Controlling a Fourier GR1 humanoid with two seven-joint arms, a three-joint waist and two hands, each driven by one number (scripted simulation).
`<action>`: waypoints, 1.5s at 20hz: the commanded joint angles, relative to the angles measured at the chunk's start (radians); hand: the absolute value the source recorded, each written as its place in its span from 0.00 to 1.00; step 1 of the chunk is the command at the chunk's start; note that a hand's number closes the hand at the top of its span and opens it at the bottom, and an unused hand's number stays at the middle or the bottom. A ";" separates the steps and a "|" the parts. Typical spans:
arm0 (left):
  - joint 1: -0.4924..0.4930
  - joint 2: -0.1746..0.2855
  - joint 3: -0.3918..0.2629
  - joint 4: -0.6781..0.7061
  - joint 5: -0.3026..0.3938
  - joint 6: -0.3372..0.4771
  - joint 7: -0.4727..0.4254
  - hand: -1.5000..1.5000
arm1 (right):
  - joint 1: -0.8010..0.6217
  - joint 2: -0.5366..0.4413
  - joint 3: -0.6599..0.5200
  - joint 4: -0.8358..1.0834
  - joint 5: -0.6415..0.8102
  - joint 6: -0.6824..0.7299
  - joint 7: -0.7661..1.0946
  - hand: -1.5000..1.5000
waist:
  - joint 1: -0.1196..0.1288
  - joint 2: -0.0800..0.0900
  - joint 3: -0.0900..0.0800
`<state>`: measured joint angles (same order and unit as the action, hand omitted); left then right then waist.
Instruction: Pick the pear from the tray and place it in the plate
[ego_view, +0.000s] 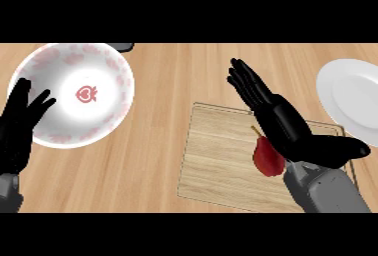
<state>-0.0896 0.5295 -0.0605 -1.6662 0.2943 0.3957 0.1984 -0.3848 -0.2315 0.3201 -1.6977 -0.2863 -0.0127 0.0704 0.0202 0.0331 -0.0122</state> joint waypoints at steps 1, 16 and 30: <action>0.066 -0.032 -0.006 0.026 -0.005 -0.034 -0.020 0.50 | 0.022 -0.008 -0.005 -0.064 -0.071 0.063 0.096 1.00 | -0.018 -0.034 0.012; 0.072 -0.159 -0.200 0.148 -0.088 -0.015 -0.002 0.50 | 0.204 -0.112 -0.174 0.239 -0.064 0.239 -0.358 0.00 | -0.032 -0.012 0.021; 0.045 -0.186 -0.193 0.205 -0.112 -0.049 -0.032 0.50 | -0.015 -0.466 -0.080 0.358 0.472 0.412 -0.592 0.00 | -0.009 -0.032 0.012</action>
<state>-0.0458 0.3391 -0.2647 -1.4711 0.1801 0.3668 0.1854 -0.3391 -0.6221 0.2314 -1.3538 0.0841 0.3868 -0.5173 0.0077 0.0022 0.0002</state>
